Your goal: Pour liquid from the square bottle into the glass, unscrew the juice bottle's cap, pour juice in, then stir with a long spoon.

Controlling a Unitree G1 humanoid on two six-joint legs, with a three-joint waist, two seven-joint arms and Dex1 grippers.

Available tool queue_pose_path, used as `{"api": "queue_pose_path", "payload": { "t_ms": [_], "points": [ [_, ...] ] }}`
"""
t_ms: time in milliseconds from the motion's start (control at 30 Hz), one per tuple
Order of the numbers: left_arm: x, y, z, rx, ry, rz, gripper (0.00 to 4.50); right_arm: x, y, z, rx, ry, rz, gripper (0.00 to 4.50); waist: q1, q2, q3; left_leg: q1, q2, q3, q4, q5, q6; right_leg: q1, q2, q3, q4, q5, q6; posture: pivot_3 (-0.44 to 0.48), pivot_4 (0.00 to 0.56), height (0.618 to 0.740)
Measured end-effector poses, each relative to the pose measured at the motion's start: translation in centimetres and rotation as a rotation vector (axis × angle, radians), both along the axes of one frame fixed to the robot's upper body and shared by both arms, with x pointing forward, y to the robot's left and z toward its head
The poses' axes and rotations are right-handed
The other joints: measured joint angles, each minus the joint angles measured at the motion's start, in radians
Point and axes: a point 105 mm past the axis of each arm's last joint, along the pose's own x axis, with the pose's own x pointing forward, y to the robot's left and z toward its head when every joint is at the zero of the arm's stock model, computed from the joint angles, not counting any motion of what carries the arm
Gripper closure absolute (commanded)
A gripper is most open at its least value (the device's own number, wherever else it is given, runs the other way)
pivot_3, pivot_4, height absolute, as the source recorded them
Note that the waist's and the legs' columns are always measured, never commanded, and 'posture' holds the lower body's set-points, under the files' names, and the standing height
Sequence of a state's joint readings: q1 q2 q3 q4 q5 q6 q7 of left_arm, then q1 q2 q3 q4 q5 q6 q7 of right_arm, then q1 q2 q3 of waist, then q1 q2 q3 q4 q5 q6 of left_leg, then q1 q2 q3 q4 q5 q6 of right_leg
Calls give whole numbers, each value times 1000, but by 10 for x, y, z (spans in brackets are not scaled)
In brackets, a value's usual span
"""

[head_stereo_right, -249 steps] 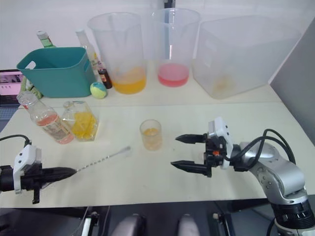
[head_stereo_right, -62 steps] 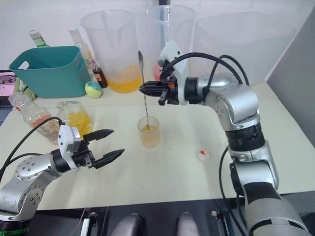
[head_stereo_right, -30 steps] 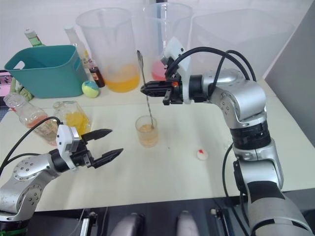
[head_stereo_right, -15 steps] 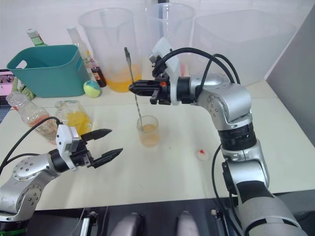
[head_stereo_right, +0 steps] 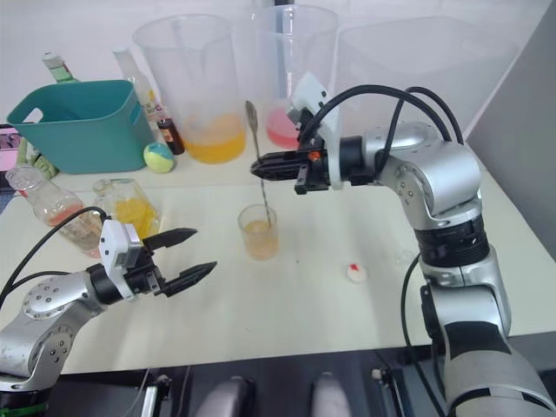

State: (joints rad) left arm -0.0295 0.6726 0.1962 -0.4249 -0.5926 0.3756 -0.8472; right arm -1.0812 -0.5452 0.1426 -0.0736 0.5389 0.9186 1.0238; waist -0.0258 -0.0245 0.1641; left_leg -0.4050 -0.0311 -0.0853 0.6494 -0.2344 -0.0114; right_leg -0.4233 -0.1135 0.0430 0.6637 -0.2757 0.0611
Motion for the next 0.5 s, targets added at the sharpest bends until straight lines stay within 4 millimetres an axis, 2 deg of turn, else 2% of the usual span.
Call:
{"api": "queue_pose_path", "payload": {
  "t_ms": [100,200,367,500],
  "points": [
    [0,0,0,0,-1,4,67,2,11,-1,40,16,1,4500,-1,0,0,0,0,0,0,0,0,0,0,0,0,0,0,0,150,729],
    [-1,-1,1,0,-7,0,67,15,14,-4,77,35,-48,4500,2,0,0,0,-1,0,1,0,0,0,-1,0,0,0,0,0,150,729],
    [-1,-1,1,0,0,4,67,35,3,-6,78,-3,-139,4500,5,0,0,-1,-1,0,1,0,0,0,-1,0,0,0,0,0,150,729],
    [-1,-1,0,1,6,7,67,33,-9,-3,41,-29,-144,4500,4,0,0,-1,-1,0,1,0,0,0,0,0,0,0,0,0,150,729]
  ]
}}
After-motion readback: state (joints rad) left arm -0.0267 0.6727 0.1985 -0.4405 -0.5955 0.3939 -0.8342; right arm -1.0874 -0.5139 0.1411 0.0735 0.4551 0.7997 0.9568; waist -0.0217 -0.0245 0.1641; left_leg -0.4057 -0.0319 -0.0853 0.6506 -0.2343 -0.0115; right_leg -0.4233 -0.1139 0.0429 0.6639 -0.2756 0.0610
